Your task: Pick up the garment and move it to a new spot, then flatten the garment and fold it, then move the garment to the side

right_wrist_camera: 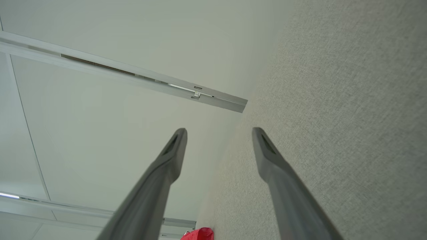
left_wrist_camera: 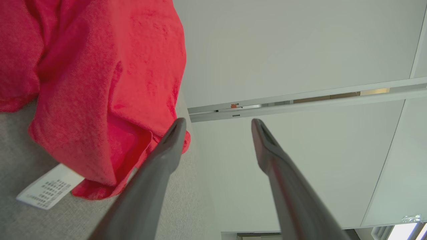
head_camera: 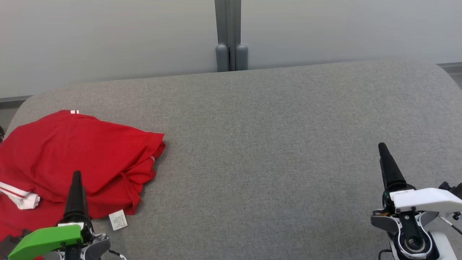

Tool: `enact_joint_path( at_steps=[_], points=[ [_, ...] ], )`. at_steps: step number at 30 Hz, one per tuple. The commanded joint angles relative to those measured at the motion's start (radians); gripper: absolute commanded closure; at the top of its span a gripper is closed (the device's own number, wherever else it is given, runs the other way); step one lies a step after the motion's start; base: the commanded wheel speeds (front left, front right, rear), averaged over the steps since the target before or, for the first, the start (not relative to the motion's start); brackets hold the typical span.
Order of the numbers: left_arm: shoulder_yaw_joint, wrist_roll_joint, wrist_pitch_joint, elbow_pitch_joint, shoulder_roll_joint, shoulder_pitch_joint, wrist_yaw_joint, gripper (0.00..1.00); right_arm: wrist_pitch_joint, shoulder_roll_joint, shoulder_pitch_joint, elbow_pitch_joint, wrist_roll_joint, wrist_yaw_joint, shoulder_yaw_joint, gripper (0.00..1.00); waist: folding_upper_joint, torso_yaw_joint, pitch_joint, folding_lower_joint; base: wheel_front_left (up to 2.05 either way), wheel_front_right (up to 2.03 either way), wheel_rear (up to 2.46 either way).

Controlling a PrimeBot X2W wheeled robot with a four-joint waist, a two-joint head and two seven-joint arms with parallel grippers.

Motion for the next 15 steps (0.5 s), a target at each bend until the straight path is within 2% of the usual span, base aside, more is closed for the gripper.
enact_joint_path(
  at_steps=[1,7,15],
  points=[
    [0.012,0.030,-0.009,-0.024,0.007,-0.023,-0.002,0.00,-0.011,-0.006,-0.031,-0.036,-0.052,0.002,0.001,0.00,-0.0001,0.000,0.000,0.0000,0.00,0.00,0.00],
    [0.024,0.129,-0.033,-0.069,0.007,-0.031,-0.002,0.00,-0.035,-0.006,-0.043,-0.118,-0.239,0.002,0.029,0.00,-0.0001,0.000,0.002,0.0000,0.00,0.00,0.00],
    [-0.026,0.335,-0.063,-0.173,0.008,-0.024,0.043,0.00,-0.065,-0.009,-0.053,-0.193,-0.473,0.002,0.072,0.00,-0.0001,-0.002,0.005,0.0000,0.00,0.00,0.00]
  ],
)
